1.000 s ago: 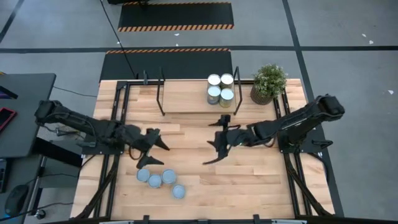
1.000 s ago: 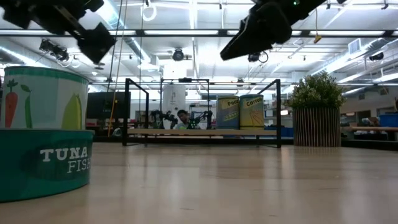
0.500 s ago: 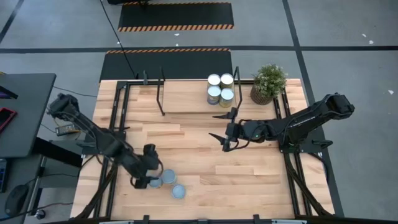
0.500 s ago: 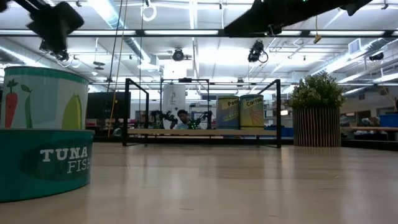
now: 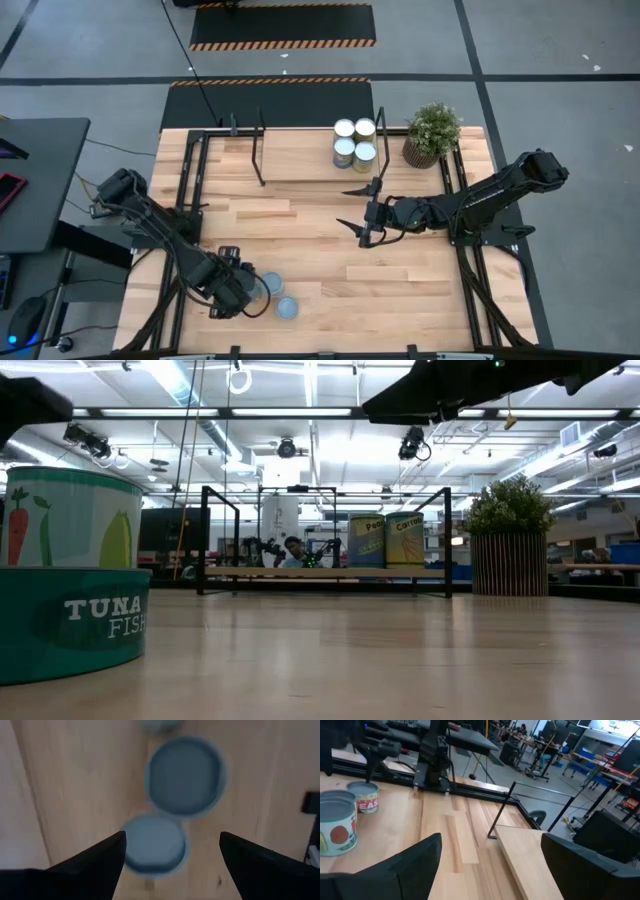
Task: Pick and place cans onto a shelf
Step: Put the small canned peas on the shelf
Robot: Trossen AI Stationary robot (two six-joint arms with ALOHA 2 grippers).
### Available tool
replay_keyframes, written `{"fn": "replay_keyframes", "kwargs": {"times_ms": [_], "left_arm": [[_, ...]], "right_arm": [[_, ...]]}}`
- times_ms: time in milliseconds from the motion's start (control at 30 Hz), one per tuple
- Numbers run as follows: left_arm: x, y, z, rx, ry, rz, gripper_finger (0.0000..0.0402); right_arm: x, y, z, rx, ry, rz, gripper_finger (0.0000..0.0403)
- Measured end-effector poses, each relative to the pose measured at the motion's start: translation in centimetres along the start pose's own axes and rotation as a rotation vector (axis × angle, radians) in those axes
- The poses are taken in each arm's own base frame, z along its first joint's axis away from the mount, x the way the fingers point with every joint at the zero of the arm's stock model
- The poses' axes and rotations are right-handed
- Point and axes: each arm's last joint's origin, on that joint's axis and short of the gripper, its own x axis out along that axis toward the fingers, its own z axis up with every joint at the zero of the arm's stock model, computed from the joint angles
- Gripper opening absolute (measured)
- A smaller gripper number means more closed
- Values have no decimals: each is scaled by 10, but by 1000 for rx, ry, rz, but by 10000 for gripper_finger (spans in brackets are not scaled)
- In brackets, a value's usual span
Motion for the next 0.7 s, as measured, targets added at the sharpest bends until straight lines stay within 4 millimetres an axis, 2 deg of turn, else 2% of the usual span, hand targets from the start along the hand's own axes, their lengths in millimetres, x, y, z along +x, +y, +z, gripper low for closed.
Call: {"fn": "replay_keyframes", "kwargs": {"times_ms": [233, 467, 700], "left_arm": [[2, 0, -12, -96, 100, 60, 325], [2, -14, -29, -161, 155, 66, 325], [28, -20, -24, -161, 202, 163, 351]], "right_arm": [[0, 0, 0, 0, -4, 14, 348], [0, 1, 0, 0, -5, 15, 348], [0, 1, 1, 2, -14, 33, 348]]}}
